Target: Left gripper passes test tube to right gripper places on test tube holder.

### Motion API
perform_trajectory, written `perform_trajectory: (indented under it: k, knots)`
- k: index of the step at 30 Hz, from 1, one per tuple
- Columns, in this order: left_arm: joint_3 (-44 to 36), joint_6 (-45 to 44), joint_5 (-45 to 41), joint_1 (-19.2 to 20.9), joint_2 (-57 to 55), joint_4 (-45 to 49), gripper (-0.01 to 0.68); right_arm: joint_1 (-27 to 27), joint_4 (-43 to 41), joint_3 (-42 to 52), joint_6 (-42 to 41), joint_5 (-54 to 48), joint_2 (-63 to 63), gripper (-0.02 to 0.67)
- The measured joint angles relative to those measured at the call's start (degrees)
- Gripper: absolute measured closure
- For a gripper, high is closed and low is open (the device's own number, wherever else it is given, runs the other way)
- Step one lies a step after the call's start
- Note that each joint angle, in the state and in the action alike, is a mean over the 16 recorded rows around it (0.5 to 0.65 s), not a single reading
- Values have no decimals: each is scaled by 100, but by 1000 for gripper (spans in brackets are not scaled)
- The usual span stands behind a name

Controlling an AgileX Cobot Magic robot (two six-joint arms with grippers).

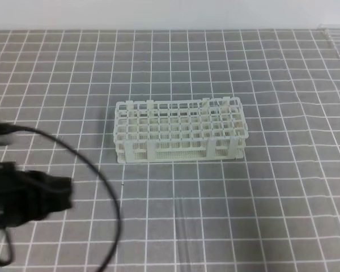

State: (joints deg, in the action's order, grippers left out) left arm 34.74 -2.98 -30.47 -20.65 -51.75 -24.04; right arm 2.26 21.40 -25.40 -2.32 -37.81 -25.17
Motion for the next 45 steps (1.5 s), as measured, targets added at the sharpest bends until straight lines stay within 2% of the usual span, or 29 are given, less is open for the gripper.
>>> perform_trajectory:
  k: [4,10,13,17,22,30,34,45]
  knots:
    - [521,-82,-104,-738,-1029,-280,674,0,72,-20,-199,-116,-190,662]
    - [1374,400,-344,-1853,-2536,-166,674,0,241,-24,-466,-214,-290,662]
    - [1775,639,-523,-2252,-3128,-50,674,0,320,-25,-579,-231,-296,662]
    - [2204,857,-769,-2587,-3724,90,674,0,415,-27,-692,-245,-296,662]
    - [2571,1006,-1072,-2773,-4120,146,674,0,460,-29,-733,-258,-296,662]
    - [2846,1033,-1353,-2820,-4324,299,661,0,493,-29,-737,-249,-296,662]
    - [2932,1018,-1461,-2820,-4389,409,592,0,509,-29,-739,-237,-296,662]
    - [2970,1122,-1432,-2826,-4607,672,307,0,537,-29,-742,-212,-296,662]
